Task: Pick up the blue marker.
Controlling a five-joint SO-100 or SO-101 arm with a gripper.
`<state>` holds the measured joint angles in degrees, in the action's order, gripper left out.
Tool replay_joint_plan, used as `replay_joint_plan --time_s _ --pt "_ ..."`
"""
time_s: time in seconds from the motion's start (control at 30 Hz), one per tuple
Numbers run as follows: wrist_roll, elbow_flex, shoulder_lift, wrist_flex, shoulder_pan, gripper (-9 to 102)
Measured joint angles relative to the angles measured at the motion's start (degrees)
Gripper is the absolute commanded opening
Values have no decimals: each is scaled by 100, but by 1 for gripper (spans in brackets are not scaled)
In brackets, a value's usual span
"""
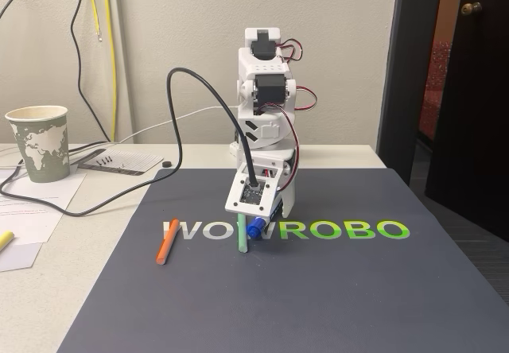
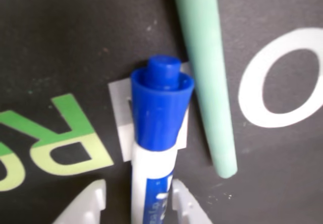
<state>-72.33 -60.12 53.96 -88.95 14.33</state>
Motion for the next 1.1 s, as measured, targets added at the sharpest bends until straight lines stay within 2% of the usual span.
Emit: replay_joint_plan --time_s 0.67,1.1 --pt "0 9 -97 18 0 8" --pt "18 9 -97 -18 0 7"
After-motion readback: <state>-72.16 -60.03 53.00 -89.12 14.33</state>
